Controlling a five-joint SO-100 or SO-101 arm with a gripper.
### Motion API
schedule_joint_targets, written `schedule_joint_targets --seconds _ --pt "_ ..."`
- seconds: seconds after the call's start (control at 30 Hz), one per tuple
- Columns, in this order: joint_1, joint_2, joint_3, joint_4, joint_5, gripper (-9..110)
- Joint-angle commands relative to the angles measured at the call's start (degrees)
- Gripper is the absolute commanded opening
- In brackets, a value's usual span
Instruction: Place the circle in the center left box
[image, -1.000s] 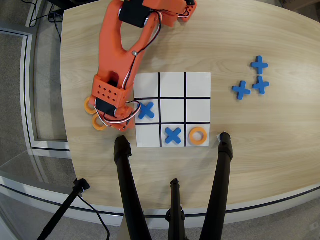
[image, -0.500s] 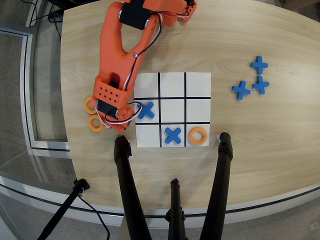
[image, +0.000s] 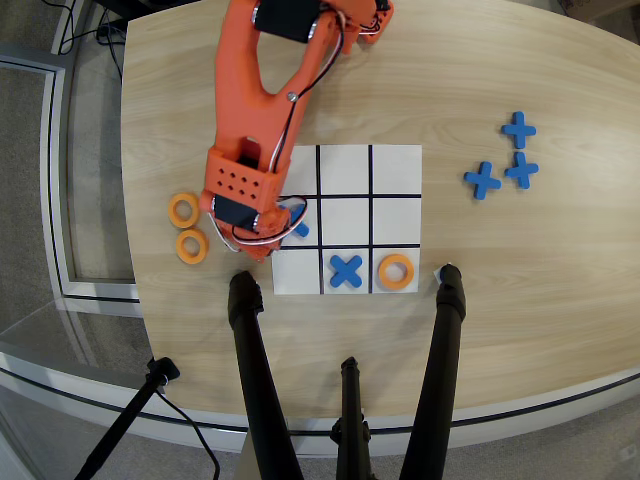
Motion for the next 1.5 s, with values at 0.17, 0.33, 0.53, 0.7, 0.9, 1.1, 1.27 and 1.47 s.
schedule_joint_targets --seconds 0.17,0.33,0.53,0.7,0.9,1.1,1.27,1.47 --pt "-5.45 17.75 0.62 5.27 5.01 0" --pt "-12.13 30.41 7.03 7.03 4.48 0" --pt "-23.91 47.46 21.8 7.03 4.31 0" --pt "-35.07 58.01 32.61 8.35 4.83 0" --pt "-45.09 58.71 37.09 7.82 7.47 0" --pt "-46.76 49.39 35.86 1.58 7.65 0" --pt "-44.91 39.99 32.7 -3.52 7.38 0" --pt "-42.71 29.27 27.77 -7.38 7.03 0"
